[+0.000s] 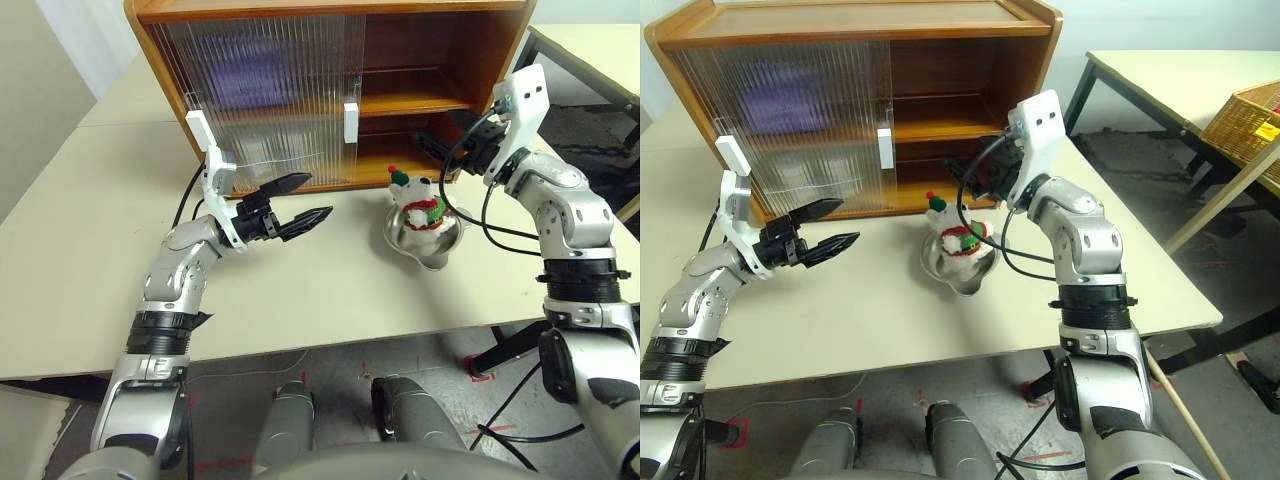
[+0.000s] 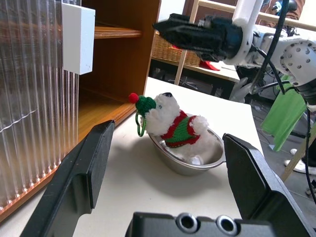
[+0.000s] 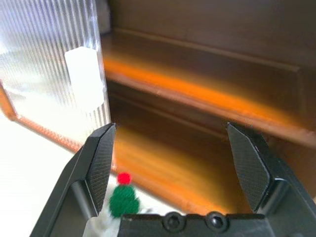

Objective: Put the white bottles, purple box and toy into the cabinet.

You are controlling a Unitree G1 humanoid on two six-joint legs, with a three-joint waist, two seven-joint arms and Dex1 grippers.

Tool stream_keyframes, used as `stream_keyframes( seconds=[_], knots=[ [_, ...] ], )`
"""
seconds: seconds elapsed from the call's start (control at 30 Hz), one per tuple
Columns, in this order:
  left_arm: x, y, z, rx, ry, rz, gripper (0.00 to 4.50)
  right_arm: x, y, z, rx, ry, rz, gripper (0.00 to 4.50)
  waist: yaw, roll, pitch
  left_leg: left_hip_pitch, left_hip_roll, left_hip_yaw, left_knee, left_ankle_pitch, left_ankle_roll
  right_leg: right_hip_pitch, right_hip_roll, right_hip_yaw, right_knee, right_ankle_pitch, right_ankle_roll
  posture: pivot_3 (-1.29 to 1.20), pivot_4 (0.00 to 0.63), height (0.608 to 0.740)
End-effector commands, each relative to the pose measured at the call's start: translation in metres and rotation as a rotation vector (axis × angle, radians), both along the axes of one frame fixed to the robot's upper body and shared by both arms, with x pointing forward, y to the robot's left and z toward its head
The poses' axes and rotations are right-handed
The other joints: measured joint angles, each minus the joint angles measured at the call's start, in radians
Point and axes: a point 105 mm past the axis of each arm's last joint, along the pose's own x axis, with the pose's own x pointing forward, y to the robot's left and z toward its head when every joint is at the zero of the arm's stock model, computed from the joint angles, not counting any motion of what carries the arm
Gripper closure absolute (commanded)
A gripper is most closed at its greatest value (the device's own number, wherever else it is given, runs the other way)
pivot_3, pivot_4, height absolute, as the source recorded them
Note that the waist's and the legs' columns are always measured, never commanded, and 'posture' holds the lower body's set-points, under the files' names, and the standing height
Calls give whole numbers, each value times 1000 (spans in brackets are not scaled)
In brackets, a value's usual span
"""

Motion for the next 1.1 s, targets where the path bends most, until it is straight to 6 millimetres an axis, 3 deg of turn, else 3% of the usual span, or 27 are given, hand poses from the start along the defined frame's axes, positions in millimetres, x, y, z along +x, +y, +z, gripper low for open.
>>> stream_keyframes(
  seconds=[0.03, 0.37, 1.1],
  knots=[
    [2, 0, -1, 11, -6, 9, 0, -4, 8, -5, -26, 35, 48, 35, 0, 0, 0, 0, 0, 0, 0, 0, 0, 0, 0, 0, 0, 0, 0, 0, 72, 740],
    [0, -1, -1, 1, -11, 17, 0, 2, 23, -22, -108, 110, 147, 35, 2, 0, 0, 0, 0, 0, 0, 1, 0, 1, 0, -1, 0, 0, 0, 26, 77, 740],
    [-3, -1, -1, -11, -17, 47, 0, 13, 18, -70, -193, 318, 212, 35, 22, 0, 0, 0, 0, -1, 0, 2, -2, 0, 0, 0, 0, 0, -1, 61, 83, 740]
  ],
)
